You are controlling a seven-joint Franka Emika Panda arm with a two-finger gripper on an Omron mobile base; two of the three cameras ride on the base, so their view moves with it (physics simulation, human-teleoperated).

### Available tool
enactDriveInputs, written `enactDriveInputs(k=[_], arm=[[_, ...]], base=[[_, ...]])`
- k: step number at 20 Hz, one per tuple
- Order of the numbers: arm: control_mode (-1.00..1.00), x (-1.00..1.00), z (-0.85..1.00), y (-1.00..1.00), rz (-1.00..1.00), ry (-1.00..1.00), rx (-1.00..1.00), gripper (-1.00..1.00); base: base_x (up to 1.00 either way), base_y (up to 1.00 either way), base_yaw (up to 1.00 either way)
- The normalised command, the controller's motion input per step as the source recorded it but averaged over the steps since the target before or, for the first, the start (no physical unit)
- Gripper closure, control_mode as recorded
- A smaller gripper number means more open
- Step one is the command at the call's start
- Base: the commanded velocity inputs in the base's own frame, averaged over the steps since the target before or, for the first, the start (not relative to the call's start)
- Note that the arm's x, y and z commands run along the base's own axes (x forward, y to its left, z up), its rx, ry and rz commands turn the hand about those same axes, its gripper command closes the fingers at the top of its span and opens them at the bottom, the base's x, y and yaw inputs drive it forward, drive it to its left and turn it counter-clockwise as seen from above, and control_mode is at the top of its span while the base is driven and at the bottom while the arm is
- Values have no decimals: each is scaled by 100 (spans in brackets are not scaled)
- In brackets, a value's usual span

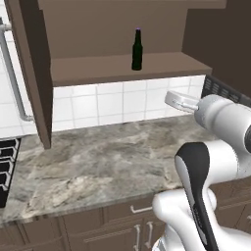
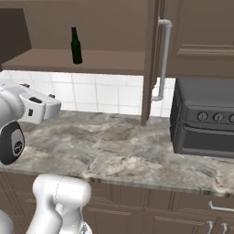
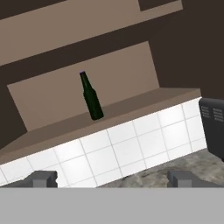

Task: Open the cabinet directly in front. Then move the beer and the mug to the dining counter with the candle on it.

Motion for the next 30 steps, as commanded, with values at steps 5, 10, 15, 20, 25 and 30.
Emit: enactDriveInputs(k=[5,10,15,20,25,30], arm=[[100,0,0,0,0,0,0,-100],[100,0,0,0,0,0,0,-100],[100,0,0,0,0,0,0,-100],[100,0,0,0,0,0,0,-100],[-100,-12,27,0,0,5,2,-100],[-100,-41,65,0,0,8,1,-100]], base=[[5,-5,25],[1,0,0],[53,-1,0],[25,0,0],[0,0,0],[0,0,0]])
